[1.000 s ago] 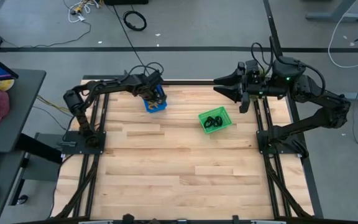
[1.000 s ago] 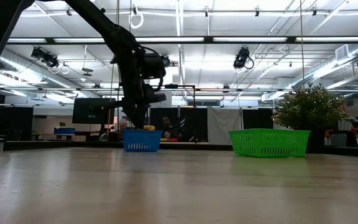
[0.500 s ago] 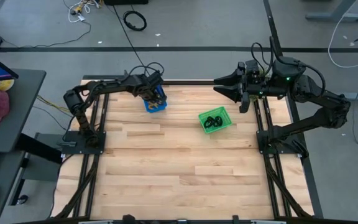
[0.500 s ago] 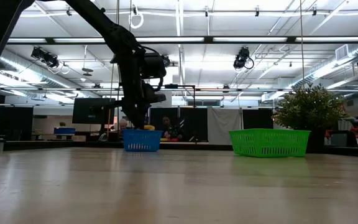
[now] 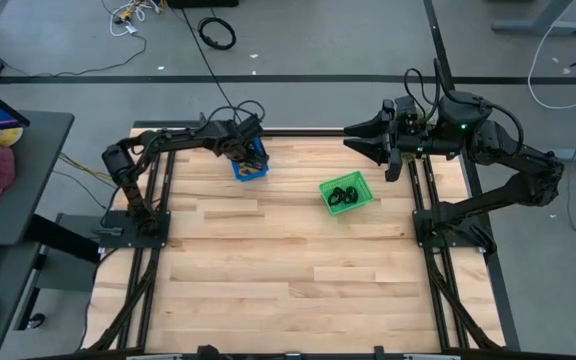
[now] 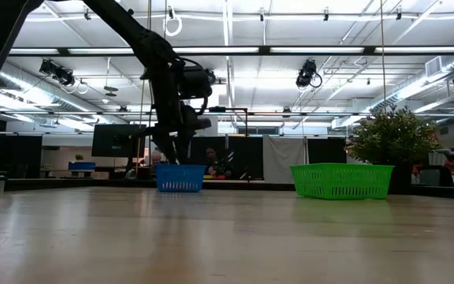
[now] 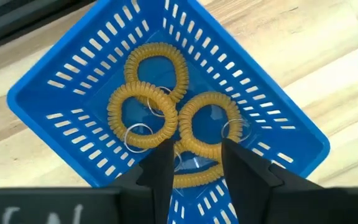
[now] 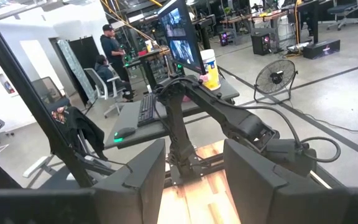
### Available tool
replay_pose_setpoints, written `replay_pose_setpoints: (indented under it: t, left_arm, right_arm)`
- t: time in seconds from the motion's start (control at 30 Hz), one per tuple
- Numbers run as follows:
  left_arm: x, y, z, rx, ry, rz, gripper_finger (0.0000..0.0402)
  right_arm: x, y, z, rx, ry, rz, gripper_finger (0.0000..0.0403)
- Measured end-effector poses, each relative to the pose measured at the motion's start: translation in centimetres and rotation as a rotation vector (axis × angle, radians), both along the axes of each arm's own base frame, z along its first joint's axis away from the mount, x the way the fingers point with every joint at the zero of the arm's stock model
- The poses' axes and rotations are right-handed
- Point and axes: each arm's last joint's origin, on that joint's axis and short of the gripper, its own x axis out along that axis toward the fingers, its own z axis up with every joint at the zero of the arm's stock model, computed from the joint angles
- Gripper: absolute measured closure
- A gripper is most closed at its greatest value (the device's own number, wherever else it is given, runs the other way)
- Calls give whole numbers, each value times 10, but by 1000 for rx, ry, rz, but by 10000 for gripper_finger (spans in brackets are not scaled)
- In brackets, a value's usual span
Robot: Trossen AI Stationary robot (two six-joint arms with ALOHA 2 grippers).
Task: Sort spring keychains
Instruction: Return to Home Position
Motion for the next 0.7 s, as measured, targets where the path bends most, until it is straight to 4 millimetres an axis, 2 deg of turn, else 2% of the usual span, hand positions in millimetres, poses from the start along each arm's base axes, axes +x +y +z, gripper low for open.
replay_pose_setpoints:
  t: [0.13,0.27,0.37,0.53,0.7]
  left_arm:
    - [2,-6,8,55,4,-14,272]
    - [3,-19,28,175,-7,-5,297]
    - [4,-31,52,293,-60,-29,322]
    - [-1,-55,103,439,-262,-89,366]
    - [-14,-91,151,544,-471,-164,397]
  right_arm:
    - [0,0,0,0,-1,0,239]
    - [0,0,0,0,0,0,239]
    - [0,0,0,0,0,0,239]
    - [0,0,0,-4,0,1,239]
    - [0,0,0,-4,1,1,239]
